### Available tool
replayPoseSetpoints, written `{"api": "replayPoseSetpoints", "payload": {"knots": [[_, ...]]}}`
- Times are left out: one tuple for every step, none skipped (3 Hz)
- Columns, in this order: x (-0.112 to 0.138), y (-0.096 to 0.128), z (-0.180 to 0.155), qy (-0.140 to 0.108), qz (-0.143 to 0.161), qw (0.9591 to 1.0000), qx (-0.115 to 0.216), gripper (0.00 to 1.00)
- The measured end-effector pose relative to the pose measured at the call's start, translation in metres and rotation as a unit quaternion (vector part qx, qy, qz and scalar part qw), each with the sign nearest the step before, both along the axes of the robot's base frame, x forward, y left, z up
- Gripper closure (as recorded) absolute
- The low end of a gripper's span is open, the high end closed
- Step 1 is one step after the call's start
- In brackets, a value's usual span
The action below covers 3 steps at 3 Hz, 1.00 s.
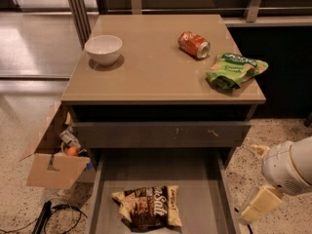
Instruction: Pick brown chip bag from middle drawer and place on counter
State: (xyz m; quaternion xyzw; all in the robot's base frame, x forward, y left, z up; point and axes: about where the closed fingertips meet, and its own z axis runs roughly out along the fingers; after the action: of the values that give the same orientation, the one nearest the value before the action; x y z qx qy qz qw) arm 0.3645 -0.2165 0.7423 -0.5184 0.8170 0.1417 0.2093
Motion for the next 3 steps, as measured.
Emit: {"api": "replayPoseSetpoints", "payload": {"knots": [[0.0062,0.0223,-0.0213,-0.013,-0.006,0.9997,0.019,0.0],[0.0062,0.0223,-0.0213,-0.013,-0.006,0.9997,0.019,0.0],[0.0052,0.0277,-0.0273,-0.006,-0.003,0.9997,0.024,0.0]]}}
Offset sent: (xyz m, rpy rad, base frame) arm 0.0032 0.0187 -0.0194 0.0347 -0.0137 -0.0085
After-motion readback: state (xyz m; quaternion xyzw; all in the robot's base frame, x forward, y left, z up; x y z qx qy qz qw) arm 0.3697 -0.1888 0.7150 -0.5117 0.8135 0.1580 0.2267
